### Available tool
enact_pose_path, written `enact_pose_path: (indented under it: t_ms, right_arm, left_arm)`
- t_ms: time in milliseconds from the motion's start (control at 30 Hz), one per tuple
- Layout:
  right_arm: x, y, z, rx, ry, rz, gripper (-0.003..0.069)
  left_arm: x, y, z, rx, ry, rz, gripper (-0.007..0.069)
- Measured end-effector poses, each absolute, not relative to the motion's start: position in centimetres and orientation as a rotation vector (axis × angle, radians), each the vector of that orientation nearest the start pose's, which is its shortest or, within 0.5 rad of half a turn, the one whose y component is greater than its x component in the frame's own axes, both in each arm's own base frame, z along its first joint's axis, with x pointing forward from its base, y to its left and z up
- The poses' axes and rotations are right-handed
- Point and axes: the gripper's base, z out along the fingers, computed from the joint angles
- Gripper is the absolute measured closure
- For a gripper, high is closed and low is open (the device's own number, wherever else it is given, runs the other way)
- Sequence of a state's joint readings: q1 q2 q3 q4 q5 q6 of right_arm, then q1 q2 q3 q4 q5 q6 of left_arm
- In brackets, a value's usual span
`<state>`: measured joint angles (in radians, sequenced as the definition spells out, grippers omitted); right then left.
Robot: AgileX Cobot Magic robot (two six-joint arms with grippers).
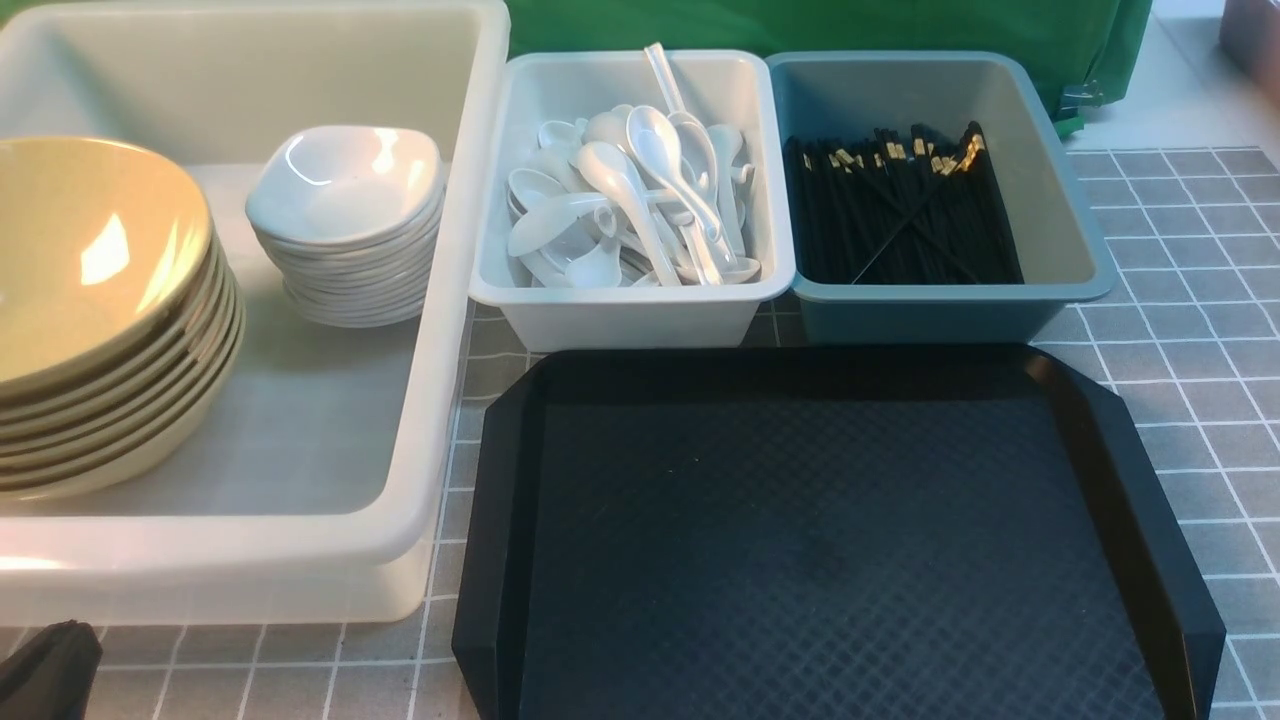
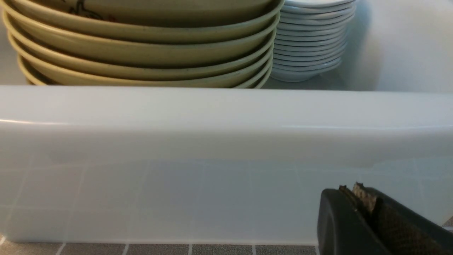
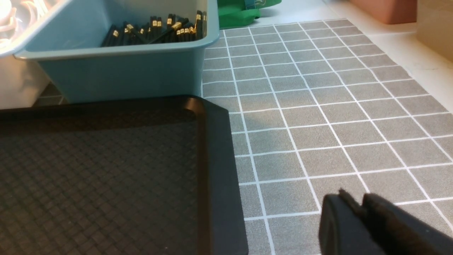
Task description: On grey table put chopsticks spoon bowls plates into blue grey white boxes.
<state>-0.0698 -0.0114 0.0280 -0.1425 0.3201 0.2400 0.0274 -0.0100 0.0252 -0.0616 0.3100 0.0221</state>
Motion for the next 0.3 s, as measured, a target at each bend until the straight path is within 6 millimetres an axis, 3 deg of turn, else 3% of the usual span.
enact_pose_path:
  t_ms: [300]
  right_arm:
    - [5.35, -0.78, 17.58, 0.190, 1.807, -0.016, 0.0543]
  left_arm:
    - [5.42, -0.02, 17.73, -0.044, 1.808, -0.023, 0.0633]
